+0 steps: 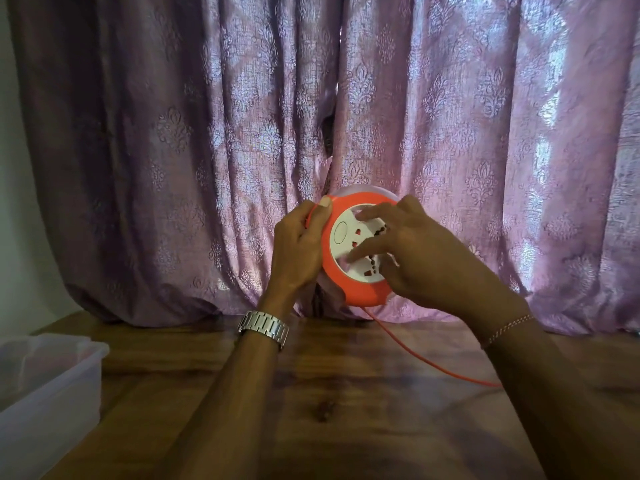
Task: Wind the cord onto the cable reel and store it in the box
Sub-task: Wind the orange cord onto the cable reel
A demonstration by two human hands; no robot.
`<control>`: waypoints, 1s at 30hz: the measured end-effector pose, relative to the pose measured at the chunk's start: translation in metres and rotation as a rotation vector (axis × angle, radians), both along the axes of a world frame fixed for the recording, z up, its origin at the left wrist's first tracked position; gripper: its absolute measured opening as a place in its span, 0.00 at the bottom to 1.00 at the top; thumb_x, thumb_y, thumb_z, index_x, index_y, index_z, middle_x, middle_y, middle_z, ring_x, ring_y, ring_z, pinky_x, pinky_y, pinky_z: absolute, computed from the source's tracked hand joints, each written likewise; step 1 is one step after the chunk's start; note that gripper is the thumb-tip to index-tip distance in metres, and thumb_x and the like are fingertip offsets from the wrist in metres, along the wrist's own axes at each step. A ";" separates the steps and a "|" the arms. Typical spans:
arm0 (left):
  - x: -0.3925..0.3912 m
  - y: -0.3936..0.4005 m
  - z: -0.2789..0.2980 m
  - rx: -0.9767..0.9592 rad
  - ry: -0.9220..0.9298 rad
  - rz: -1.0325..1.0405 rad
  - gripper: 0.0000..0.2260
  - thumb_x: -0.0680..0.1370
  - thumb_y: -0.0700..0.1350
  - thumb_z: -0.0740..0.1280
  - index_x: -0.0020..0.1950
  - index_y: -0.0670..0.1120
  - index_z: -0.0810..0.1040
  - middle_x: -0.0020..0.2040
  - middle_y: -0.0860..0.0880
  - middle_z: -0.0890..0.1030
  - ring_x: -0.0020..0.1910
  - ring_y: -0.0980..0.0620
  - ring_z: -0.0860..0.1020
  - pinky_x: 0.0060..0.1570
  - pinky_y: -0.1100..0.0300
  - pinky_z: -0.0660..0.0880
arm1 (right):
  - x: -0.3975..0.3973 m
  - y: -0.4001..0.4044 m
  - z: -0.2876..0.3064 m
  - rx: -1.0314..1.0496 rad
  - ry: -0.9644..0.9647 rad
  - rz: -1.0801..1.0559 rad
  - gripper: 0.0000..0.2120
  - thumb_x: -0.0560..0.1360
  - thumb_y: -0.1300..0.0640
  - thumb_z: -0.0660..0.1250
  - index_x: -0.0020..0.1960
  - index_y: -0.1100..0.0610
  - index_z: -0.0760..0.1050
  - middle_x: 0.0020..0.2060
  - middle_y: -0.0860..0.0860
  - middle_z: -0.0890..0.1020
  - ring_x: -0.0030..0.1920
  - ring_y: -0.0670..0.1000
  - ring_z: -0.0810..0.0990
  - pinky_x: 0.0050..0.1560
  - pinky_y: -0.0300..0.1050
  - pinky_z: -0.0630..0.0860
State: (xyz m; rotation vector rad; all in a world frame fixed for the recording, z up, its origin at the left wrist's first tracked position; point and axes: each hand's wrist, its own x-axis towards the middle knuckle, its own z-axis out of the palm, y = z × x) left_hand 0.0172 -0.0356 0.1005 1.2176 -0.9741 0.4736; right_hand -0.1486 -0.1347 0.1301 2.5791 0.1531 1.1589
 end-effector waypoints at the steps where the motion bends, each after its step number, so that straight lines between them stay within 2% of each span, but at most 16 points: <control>1: 0.000 0.000 0.000 0.004 0.007 0.000 0.22 0.81 0.58 0.63 0.36 0.42 0.70 0.32 0.48 0.74 0.34 0.49 0.72 0.37 0.52 0.68 | 0.000 0.001 -0.001 -0.006 0.048 -0.032 0.24 0.65 0.66 0.70 0.51 0.40 0.82 0.64 0.53 0.74 0.56 0.59 0.70 0.54 0.52 0.73; 4: 0.000 -0.001 0.000 0.012 0.008 0.002 0.24 0.79 0.63 0.63 0.35 0.44 0.70 0.32 0.49 0.74 0.35 0.49 0.72 0.38 0.47 0.69 | 0.002 0.005 -0.001 -0.029 0.094 -0.106 0.27 0.63 0.66 0.73 0.53 0.38 0.81 0.66 0.54 0.72 0.58 0.60 0.69 0.55 0.54 0.71; 8: 0.000 -0.002 -0.001 0.019 -0.021 0.022 0.24 0.79 0.62 0.63 0.36 0.43 0.69 0.31 0.47 0.74 0.35 0.48 0.73 0.39 0.42 0.72 | 0.003 0.003 -0.002 -0.118 -0.008 -0.145 0.26 0.63 0.62 0.75 0.53 0.35 0.80 0.58 0.54 0.77 0.52 0.60 0.74 0.45 0.54 0.72; 10: 0.000 -0.002 -0.001 0.027 -0.027 0.039 0.23 0.80 0.61 0.63 0.35 0.44 0.69 0.31 0.46 0.74 0.35 0.48 0.73 0.38 0.44 0.72 | 0.003 0.003 -0.004 -0.109 -0.043 -0.159 0.26 0.64 0.59 0.72 0.55 0.34 0.78 0.55 0.55 0.78 0.51 0.60 0.75 0.44 0.53 0.71; 12: -0.001 -0.001 0.000 0.033 -0.021 0.047 0.21 0.81 0.59 0.63 0.34 0.48 0.70 0.31 0.50 0.75 0.35 0.49 0.74 0.38 0.49 0.72 | 0.003 0.003 -0.005 -0.065 -0.073 -0.178 0.27 0.64 0.57 0.68 0.57 0.33 0.76 0.51 0.55 0.78 0.49 0.59 0.76 0.45 0.52 0.70; 15: -0.002 -0.001 0.000 0.034 -0.026 0.058 0.20 0.82 0.57 0.63 0.33 0.50 0.69 0.29 0.54 0.74 0.33 0.53 0.71 0.37 0.54 0.69 | 0.004 0.004 -0.008 0.011 -0.100 -0.214 0.28 0.63 0.54 0.69 0.59 0.32 0.74 0.44 0.53 0.79 0.44 0.57 0.78 0.43 0.49 0.70; 18: -0.002 -0.002 0.000 0.024 -0.020 0.065 0.20 0.82 0.57 0.63 0.32 0.50 0.68 0.27 0.56 0.73 0.31 0.55 0.68 0.36 0.55 0.66 | 0.005 0.008 -0.009 0.151 -0.191 -0.221 0.26 0.62 0.40 0.69 0.60 0.31 0.73 0.41 0.49 0.83 0.42 0.56 0.80 0.39 0.45 0.71; 20: 0.001 -0.002 0.000 0.008 0.001 0.054 0.20 0.82 0.57 0.64 0.33 0.50 0.68 0.27 0.55 0.72 0.32 0.53 0.68 0.37 0.53 0.66 | 0.007 0.009 -0.010 0.254 -0.231 -0.241 0.30 0.61 0.28 0.65 0.63 0.31 0.70 0.42 0.46 0.85 0.46 0.55 0.80 0.41 0.45 0.74; 21: 0.002 -0.002 0.000 0.006 0.004 0.049 0.21 0.82 0.57 0.64 0.33 0.49 0.68 0.28 0.55 0.72 0.33 0.51 0.69 0.38 0.52 0.67 | 0.008 0.009 -0.011 0.284 -0.231 -0.252 0.32 0.60 0.25 0.64 0.64 0.31 0.70 0.44 0.46 0.85 0.48 0.55 0.79 0.43 0.46 0.74; 24: 0.002 -0.001 0.000 0.011 0.000 0.044 0.21 0.81 0.59 0.63 0.33 0.49 0.69 0.29 0.53 0.72 0.33 0.50 0.70 0.38 0.50 0.68 | 0.009 0.010 -0.010 0.314 -0.235 -0.242 0.33 0.60 0.24 0.64 0.64 0.31 0.69 0.45 0.45 0.85 0.50 0.55 0.79 0.43 0.46 0.73; 26: 0.002 -0.001 0.000 0.015 0.009 0.045 0.21 0.81 0.59 0.64 0.32 0.50 0.69 0.28 0.54 0.72 0.33 0.50 0.70 0.38 0.48 0.69 | 0.008 0.008 -0.011 0.261 -0.234 -0.253 0.33 0.61 0.23 0.62 0.64 0.32 0.69 0.44 0.46 0.85 0.49 0.54 0.79 0.41 0.45 0.71; 28: 0.003 -0.001 -0.001 0.022 0.015 0.035 0.21 0.80 0.61 0.63 0.33 0.50 0.70 0.29 0.53 0.74 0.34 0.48 0.72 0.38 0.44 0.71 | 0.008 0.007 -0.010 0.188 -0.234 -0.300 0.33 0.62 0.22 0.60 0.64 0.32 0.69 0.42 0.46 0.84 0.47 0.53 0.78 0.36 0.43 0.66; 30: 0.003 -0.001 -0.001 0.023 0.015 0.031 0.21 0.80 0.61 0.63 0.34 0.49 0.71 0.31 0.50 0.75 0.34 0.48 0.73 0.38 0.43 0.72 | 0.005 0.006 -0.005 0.138 -0.264 -0.299 0.30 0.63 0.25 0.63 0.62 0.35 0.73 0.39 0.47 0.81 0.46 0.52 0.74 0.34 0.42 0.61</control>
